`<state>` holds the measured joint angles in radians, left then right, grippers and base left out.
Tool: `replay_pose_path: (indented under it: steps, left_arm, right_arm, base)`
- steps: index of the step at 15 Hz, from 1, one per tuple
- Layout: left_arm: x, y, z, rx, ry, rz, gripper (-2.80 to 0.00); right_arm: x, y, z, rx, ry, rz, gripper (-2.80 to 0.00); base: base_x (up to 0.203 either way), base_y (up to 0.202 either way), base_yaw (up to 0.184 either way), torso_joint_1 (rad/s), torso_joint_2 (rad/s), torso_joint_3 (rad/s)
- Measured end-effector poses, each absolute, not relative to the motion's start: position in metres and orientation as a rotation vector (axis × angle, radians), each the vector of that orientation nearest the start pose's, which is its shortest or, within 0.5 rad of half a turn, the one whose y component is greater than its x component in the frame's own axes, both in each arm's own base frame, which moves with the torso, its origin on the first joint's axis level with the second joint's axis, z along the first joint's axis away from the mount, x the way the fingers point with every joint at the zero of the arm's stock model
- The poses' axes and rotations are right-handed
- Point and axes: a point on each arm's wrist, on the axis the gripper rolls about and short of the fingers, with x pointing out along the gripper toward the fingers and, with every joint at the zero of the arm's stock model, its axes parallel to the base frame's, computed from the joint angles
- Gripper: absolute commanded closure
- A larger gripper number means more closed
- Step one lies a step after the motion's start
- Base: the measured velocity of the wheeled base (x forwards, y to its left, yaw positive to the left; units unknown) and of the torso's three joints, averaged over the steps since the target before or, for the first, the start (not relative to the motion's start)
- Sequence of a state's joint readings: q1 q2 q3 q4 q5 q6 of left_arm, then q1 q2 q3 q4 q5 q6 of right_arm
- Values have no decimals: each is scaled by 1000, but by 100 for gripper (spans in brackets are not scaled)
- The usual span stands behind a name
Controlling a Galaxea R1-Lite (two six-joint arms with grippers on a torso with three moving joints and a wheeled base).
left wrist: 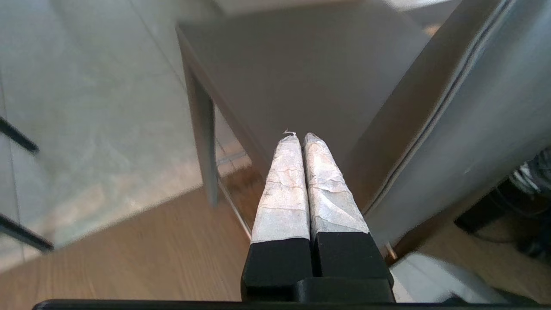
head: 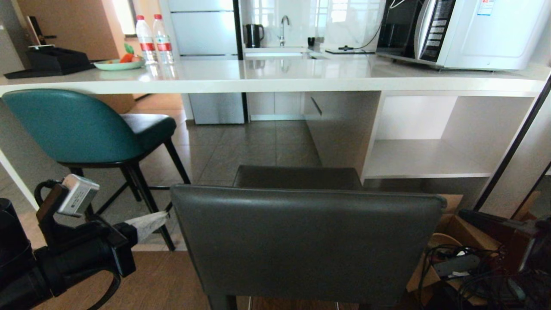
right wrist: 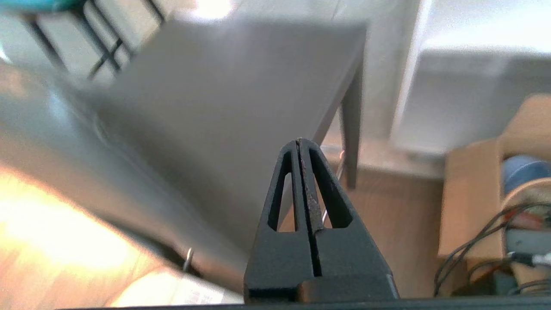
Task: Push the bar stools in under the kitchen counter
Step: Push the gray chair back under the dining table
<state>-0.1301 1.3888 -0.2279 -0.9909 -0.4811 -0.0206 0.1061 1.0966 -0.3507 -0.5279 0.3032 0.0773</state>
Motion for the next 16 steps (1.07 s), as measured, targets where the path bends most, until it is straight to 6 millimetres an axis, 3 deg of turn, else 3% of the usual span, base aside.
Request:
replay_pose_path:
  steps: [2, 6, 10, 16]
  left_arm:
    - [183, -39, 141, -48, 211, -630, 0]
    - [204, -57, 145, -31, 202, -692, 0]
    - [212, -74, 146, -19, 202, -709, 0]
    - [208, -90, 152, -8, 185, -754, 0]
  right_arm:
    - [137, 28, 172, 87, 259, 443, 0]
    - [143, 41, 162, 80, 310, 520, 0]
    - [176, 58, 155, 72, 305, 557, 0]
    - [219, 114, 150, 14, 219, 492, 0]
  base:
    - [0, 0, 0, 0, 0, 0]
    - [0, 0, 0, 0, 0, 0]
    - [0, 0, 0, 0, 0, 0]
    - [0, 0, 0, 0, 0, 0]
